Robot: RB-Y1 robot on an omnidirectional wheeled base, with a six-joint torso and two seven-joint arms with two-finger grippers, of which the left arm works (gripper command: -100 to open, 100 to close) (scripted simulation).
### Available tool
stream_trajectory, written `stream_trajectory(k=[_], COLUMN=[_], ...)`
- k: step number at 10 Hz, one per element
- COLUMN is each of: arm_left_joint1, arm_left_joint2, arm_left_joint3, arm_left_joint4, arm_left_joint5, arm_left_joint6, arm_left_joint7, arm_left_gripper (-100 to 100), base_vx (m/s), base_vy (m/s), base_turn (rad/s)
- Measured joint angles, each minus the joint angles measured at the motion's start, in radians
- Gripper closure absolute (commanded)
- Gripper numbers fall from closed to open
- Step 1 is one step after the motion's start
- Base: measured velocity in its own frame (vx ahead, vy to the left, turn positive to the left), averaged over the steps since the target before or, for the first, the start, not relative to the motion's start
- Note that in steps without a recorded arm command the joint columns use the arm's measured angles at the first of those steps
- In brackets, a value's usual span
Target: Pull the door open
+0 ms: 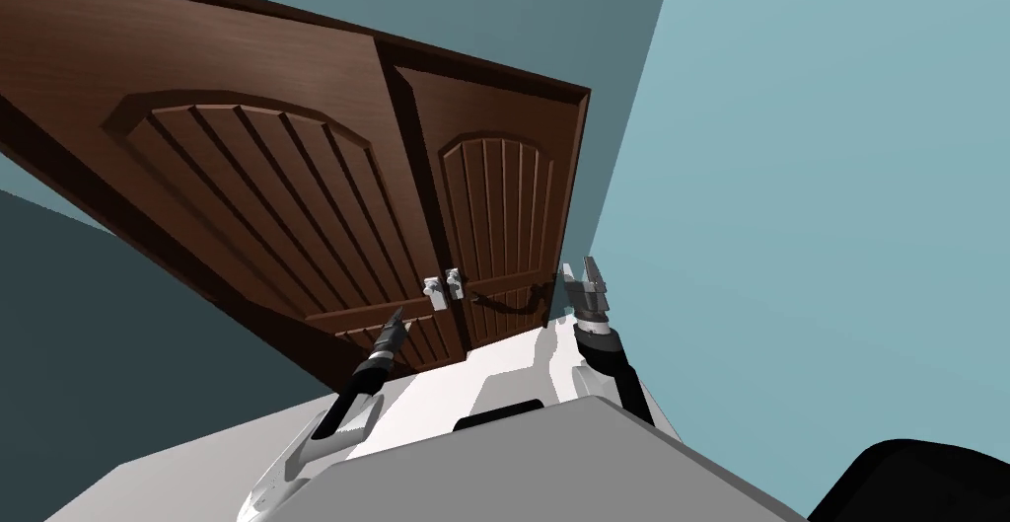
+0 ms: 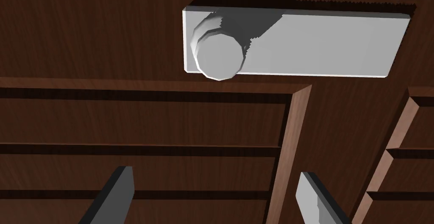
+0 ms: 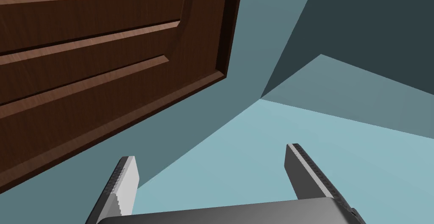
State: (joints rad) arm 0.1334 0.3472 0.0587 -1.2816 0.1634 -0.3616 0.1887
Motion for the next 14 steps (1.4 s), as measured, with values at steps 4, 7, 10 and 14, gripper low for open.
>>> stream_trajectory(k=[4, 7, 10, 14], arm_left_joint1=[0.000, -0.028, -0.046, -0.043], arm_left_joint2=[0.003, -0.011, -0.017, -0.020], arm_left_joint3=[0.042, 0.024, 0.017, 0.011], arm_left_joint4=[0.032, 0.035, 0.025, 0.029], arm_left_joint5=[0.002, -0.002, -0.004, -0.005], arm_left_joint6=[0.005, -0.005, -0.005, -0.003], arm_left_joint7=[-0.012, -0.014, -0.014, -0.015], arm_left_gripper=[-100, -100, 100, 100], base_vx=[0.152, 0.234, 0.019, -0.017], base_vy=[0.053, -0.091, -0.011, 0.006], base_turn=[-0.025, -0.141, -0.001, -0.009])
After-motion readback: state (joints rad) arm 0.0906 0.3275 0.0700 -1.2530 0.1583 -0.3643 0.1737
